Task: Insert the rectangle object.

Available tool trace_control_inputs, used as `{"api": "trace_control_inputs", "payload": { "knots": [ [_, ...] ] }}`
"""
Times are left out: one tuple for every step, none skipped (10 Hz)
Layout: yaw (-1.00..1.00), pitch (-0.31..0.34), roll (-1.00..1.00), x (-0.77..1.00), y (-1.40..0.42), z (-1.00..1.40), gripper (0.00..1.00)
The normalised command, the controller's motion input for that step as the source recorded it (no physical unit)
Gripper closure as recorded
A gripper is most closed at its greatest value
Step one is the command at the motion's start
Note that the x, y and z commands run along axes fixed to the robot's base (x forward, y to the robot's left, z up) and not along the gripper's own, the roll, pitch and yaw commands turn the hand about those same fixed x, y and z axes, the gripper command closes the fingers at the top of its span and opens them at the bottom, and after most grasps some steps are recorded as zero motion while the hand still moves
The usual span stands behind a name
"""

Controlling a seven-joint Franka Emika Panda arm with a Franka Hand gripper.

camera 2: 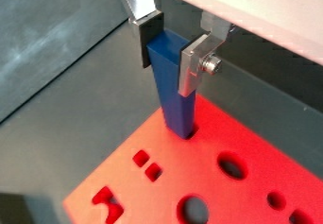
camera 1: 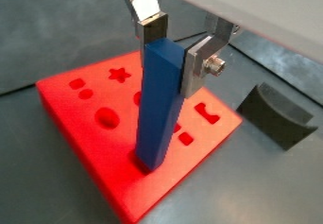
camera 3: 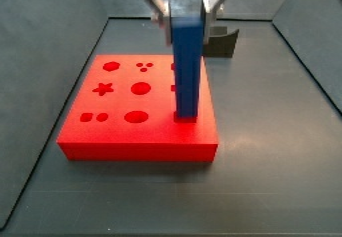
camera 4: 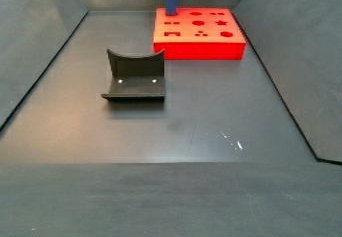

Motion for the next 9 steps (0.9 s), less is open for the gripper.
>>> {"api": "trace_control_inputs", "payload": {
  "knots": [
    [0.00, -0.050, 0.05, 0.00, -0.18, -0.30, 1.00],
    [0.00, -0.020, 0.11, 0.00, -0.10, -0.29, 1.00],
    [-0.01, -0.013, 0.10, 0.00, -0.03, -0.30, 1.00],
    [-0.09, 0.000, 0.12, 0.04, 0.00, -0.46, 1.00],
    [-0.17, 0.134, 0.09, 0.20, 0.00, -0.68, 1.00],
    [-0.21, 0.231, 0.05, 0.21, 0.00, -0.70, 1.00],
    [-0.18, 0.263, 0.00, 0.20, 0.00, -0.68, 1.00],
    [0.00, 0.319, -0.04, 0.25, -0.12, -0.55, 1.00],
    [0.12, 0.351, -0.06, 0.39, -0.15, -0.49, 1.00]
  ]
}}
